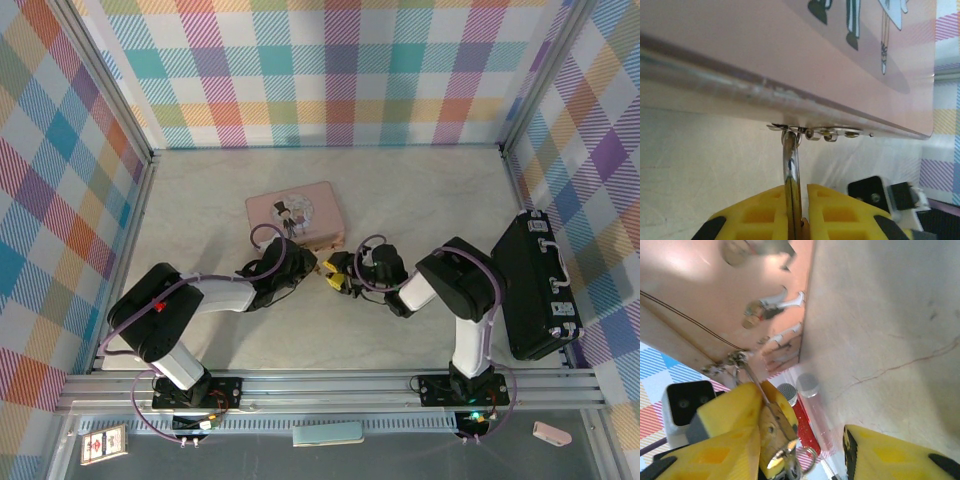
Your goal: Unlock the padlock with the key
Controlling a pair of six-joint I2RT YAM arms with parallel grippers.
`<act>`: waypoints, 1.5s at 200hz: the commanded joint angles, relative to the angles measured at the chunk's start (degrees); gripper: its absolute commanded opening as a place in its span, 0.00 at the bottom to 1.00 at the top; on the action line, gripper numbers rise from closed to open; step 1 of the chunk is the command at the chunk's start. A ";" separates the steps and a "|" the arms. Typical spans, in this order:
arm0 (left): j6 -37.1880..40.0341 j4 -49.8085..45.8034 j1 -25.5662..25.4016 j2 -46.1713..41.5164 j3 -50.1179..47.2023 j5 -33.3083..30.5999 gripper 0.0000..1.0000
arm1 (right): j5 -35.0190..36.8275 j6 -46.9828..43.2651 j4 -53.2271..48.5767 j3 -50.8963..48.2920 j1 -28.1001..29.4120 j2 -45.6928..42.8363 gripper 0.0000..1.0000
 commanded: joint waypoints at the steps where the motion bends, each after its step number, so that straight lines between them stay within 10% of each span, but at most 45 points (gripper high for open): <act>1: 1.36 -2.72 -0.38 -2.84 3.34 2.44 0.01 | 1.00 -6.61 -5.84 -2.62 -0.90 -4.40 0.48; 104: 6.80 -17.15 0.47 -4.08 9.95 1.36 0.01 | 6.56 -55.82 -39.07 -1.03 0.53 -25.05 0.45; 300: 8.08 -17.53 0.83 -3.15 10.30 4.21 0.01 | 33.18 -104.38 -4.84 -5.08 19.00 -16.24 0.47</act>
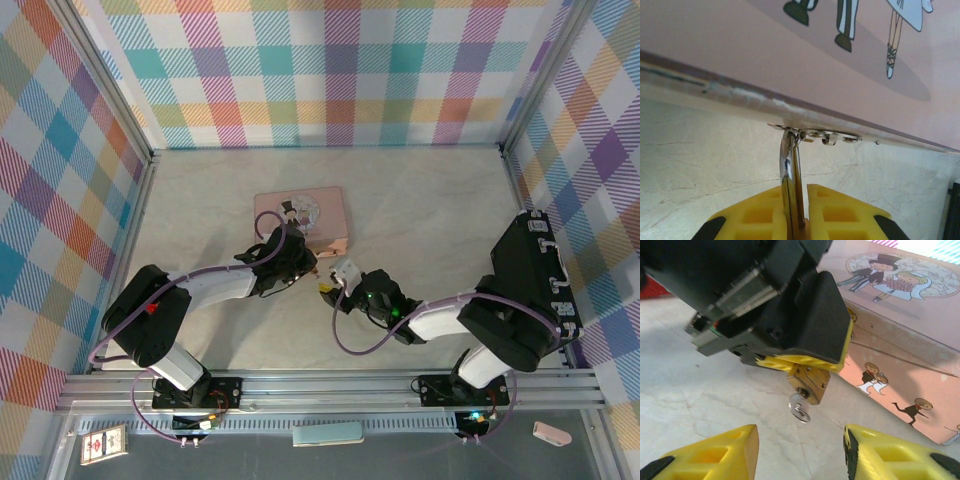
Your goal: Unlock the padlock with the key
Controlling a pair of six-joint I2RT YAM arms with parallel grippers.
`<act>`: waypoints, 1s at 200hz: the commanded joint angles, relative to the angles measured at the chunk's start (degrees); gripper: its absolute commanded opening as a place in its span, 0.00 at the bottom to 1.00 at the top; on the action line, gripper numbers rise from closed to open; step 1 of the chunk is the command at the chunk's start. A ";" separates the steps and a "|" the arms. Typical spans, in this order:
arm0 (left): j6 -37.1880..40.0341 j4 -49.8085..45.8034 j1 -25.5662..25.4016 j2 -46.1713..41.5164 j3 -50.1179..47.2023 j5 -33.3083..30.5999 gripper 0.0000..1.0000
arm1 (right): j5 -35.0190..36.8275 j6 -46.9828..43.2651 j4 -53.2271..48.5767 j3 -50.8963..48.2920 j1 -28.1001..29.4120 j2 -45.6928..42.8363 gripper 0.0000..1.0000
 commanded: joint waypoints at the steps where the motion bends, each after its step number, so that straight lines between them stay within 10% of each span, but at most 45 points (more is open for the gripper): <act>1: 2.25 4.33 0.02 -1.23 0.78 1.20 0.01 | 3.32 -5.60 6.20 2.33 1.18 3.18 0.47; 200: 1.43 4.91 0.00 -1.38 -0.04 1.40 0.01 | 12.57 -6.06 11.14 5.71 4.48 14.96 0.21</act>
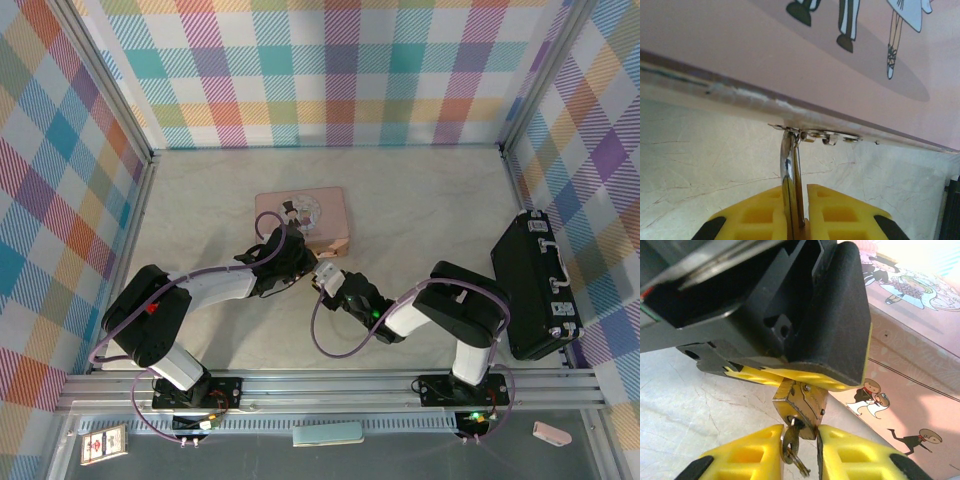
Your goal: Unlock the padlock with the key
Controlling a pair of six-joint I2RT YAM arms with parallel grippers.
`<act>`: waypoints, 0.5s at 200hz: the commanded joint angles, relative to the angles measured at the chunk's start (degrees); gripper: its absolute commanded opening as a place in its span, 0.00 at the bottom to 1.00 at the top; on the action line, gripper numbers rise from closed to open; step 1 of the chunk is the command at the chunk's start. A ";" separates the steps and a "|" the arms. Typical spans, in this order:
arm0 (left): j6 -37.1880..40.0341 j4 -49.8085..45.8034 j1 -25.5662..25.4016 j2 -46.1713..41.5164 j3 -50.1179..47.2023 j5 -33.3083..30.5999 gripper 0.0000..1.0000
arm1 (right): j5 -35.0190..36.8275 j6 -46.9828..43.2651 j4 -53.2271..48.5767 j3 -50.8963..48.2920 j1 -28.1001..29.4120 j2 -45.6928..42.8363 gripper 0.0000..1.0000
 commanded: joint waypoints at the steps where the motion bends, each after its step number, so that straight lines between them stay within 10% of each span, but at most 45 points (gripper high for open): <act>1: 1.48 3.89 0.01 -1.40 0.42 0.85 0.01 | 1.38 1.32 3.12 -0.32 0.75 0.89 0.21; 100: 1.30 4.36 -0.05 -1.05 0.00 0.92 0.01 | 0.14 6.42 1.78 0.00 0.82 -0.36 0.13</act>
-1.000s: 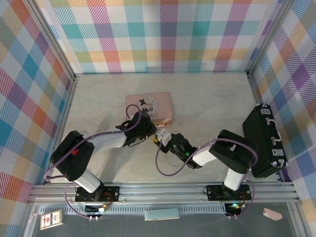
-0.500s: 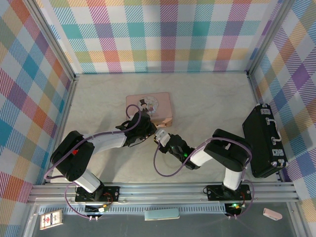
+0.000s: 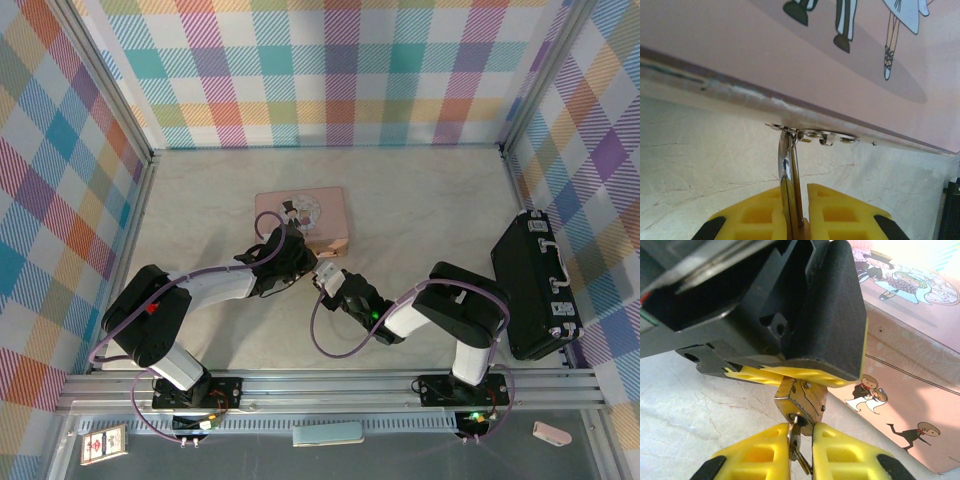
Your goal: Unlock the padlock with the key
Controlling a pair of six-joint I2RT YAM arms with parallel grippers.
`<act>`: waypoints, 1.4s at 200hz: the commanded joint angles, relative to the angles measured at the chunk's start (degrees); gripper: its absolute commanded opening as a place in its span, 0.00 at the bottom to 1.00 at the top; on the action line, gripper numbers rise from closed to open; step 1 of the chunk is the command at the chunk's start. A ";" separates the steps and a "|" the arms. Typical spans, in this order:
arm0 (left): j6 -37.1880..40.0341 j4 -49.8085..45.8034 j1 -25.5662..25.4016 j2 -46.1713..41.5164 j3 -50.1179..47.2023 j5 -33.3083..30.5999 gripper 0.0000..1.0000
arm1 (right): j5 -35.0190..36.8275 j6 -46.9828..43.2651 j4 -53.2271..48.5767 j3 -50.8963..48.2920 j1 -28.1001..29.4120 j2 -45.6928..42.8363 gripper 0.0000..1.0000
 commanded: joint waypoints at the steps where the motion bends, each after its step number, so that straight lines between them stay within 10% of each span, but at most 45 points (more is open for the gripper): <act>1: 1.52 4.10 -0.03 -1.05 -0.05 1.15 0.01 | -1.12 4.68 1.56 0.02 0.29 -0.42 0.13; 280: 1.05 8.47 0.17 -0.61 -4.05 0.85 0.09 | -11.13 51.37 -3.95 -1.11 -2.52 -2.09 0.00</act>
